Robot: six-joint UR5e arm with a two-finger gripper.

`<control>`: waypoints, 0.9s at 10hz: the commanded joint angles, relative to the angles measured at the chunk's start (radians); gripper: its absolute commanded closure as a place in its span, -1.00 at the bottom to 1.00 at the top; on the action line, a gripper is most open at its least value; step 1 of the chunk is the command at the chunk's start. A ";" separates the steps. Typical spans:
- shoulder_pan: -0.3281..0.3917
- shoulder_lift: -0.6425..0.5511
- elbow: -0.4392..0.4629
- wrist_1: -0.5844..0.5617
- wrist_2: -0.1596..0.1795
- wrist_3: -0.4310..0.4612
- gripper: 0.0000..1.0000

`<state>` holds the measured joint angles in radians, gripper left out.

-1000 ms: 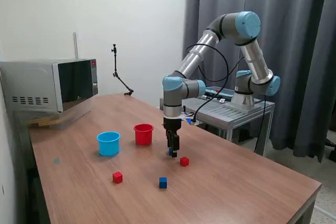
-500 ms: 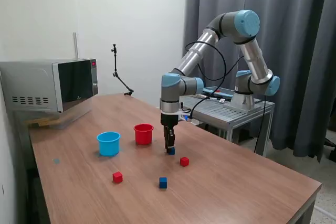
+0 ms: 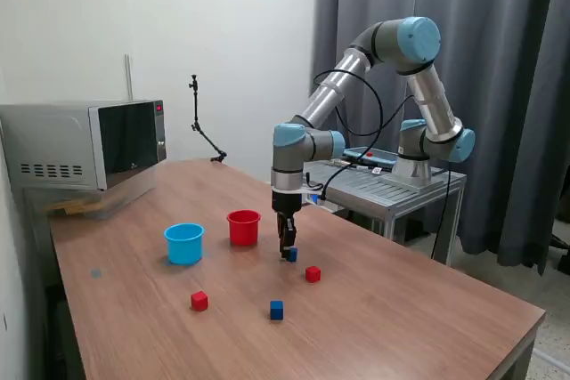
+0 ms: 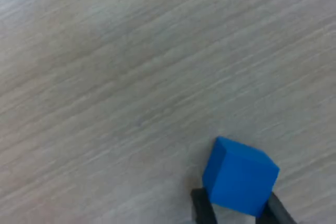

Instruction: Place red objects in the red bin, and blue objects in the blue bin.

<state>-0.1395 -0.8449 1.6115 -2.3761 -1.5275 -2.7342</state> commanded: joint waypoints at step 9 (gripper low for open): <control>-0.037 -0.117 -0.153 0.046 -0.013 -0.027 1.00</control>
<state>-0.1560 -0.9608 1.4900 -2.3336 -1.5390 -2.7539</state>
